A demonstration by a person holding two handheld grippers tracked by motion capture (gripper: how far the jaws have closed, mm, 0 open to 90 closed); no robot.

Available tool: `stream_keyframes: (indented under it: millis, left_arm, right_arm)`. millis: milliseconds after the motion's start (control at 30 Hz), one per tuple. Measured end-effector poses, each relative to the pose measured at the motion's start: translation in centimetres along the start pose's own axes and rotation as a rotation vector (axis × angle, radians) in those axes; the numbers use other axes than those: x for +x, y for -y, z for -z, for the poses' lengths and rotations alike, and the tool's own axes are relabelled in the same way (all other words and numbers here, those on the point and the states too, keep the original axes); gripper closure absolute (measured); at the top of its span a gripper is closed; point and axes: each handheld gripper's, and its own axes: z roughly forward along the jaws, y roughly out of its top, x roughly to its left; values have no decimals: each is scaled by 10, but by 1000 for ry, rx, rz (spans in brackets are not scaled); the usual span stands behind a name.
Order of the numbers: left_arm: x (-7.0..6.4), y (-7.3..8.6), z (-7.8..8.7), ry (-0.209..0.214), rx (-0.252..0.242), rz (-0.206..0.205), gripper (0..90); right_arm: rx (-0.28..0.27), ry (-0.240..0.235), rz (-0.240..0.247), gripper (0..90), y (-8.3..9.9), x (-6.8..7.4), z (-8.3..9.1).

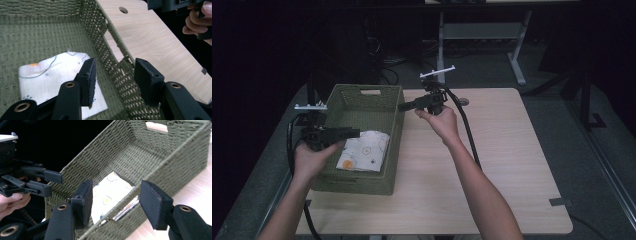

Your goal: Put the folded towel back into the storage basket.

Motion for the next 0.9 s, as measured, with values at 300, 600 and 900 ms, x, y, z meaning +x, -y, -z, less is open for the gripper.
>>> stream_keyframes:
  millis: [300, 600, 900]
  left_arm:
    - [-18, -7, -13, 33, 1, -16, 486]
    - [-39, -9, -27, 63, 9, -47, 475]
    - [-59, -14, -47, 78, 30, -81, 455]
  right_arm:
    - [-18, 11, -28, 416, 12, -13, 20]
    - [-40, 26, -38, 401, 21, -20, 40]
    - [-76, 46, -72, 384, 38, -36, 66]
